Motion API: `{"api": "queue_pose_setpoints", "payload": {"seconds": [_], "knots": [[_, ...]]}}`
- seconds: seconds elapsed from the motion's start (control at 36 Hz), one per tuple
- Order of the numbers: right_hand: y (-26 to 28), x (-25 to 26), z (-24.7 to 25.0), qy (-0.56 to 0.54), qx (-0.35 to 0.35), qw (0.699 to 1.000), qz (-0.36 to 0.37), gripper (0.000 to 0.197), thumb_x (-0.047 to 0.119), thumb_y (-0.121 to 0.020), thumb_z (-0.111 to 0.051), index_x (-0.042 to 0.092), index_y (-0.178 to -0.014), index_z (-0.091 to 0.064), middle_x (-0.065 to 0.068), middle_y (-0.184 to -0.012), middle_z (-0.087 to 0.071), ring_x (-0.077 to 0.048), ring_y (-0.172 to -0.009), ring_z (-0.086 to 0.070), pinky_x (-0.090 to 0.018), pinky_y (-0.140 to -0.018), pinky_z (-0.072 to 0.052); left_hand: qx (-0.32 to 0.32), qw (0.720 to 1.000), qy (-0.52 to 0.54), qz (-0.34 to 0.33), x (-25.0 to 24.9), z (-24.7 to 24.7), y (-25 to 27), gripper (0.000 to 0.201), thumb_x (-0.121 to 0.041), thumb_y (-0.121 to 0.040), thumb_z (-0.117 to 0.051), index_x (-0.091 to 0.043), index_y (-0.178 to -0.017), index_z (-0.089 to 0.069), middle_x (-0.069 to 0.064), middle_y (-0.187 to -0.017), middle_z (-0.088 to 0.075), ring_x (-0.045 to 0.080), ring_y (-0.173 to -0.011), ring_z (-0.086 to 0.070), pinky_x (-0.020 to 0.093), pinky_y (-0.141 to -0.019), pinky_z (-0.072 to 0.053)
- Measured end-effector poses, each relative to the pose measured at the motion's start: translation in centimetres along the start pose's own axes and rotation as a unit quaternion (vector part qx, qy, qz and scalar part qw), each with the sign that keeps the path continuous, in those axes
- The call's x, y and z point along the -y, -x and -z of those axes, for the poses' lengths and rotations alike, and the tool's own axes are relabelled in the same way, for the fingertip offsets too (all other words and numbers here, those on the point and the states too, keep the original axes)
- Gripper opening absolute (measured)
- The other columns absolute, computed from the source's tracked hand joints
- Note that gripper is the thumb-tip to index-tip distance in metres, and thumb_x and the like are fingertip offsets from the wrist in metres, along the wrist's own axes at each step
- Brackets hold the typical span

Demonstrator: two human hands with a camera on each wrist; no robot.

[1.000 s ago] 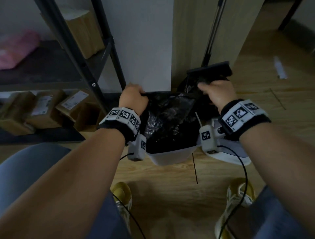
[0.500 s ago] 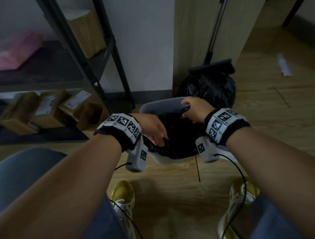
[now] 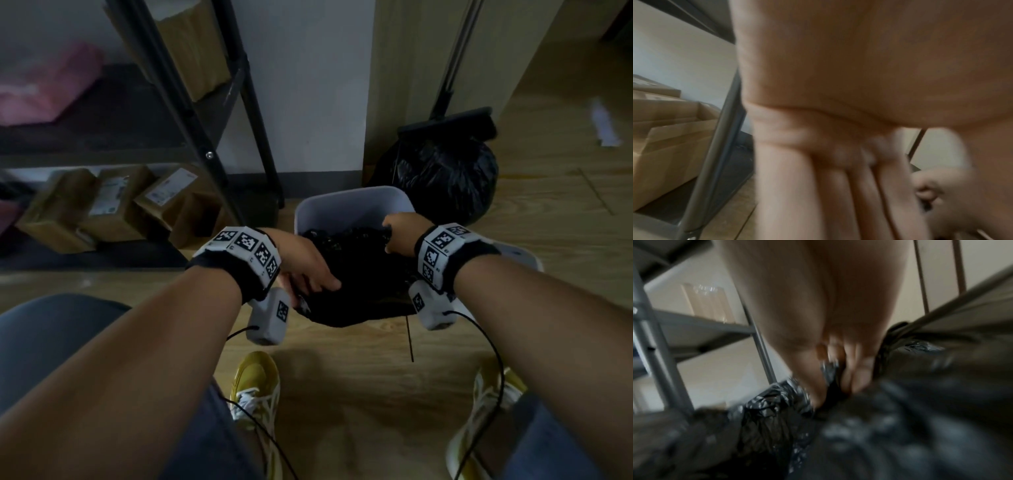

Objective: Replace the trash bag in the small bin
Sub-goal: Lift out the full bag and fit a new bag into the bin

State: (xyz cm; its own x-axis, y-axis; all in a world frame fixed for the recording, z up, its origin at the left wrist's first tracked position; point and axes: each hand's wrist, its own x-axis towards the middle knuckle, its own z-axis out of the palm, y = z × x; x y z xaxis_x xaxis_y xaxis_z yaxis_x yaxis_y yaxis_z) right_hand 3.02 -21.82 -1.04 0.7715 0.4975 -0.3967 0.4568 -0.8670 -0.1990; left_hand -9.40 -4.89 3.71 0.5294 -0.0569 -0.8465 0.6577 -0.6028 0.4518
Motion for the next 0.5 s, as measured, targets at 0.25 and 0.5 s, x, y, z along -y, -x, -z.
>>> {"api": "queue_pose_setpoints", "payload": {"seconds": [0.25,0.5], "knots": [[-0.2,0.2,2.4,-0.141,-0.137,0.98,0.042,0.026,0.014,-0.087,-0.06,0.007,-0.11,-0.069,-0.015,-0.113,-0.067,-0.031,-0.105,-0.062,-0.027,-0.079,-0.043,-0.33,0.933,-0.006,-0.14,-0.3,2.5,-2.1,0.022,-0.017,-0.084,-0.069,-0.016,-0.106,-0.069,0.005,-0.096,-0.071,0.02,-0.081,-0.069,0.031,-0.068,-0.059],[0.2,0.2,4.4,-0.3,-0.215,0.923,0.108,0.019,0.002,-0.081,-0.062,0.012,-0.091,-0.074,-0.001,-0.094,-0.069,-0.016,-0.092,-0.064,-0.022,-0.081,-0.048,-0.325,0.92,-0.197,-0.09,-0.4,3.5,-4.2,0.086,-0.04,-0.071,-0.079,-0.032,-0.146,-0.036,0.009,-0.147,-0.04,0.034,-0.136,-0.038,0.044,-0.113,-0.034]]}}
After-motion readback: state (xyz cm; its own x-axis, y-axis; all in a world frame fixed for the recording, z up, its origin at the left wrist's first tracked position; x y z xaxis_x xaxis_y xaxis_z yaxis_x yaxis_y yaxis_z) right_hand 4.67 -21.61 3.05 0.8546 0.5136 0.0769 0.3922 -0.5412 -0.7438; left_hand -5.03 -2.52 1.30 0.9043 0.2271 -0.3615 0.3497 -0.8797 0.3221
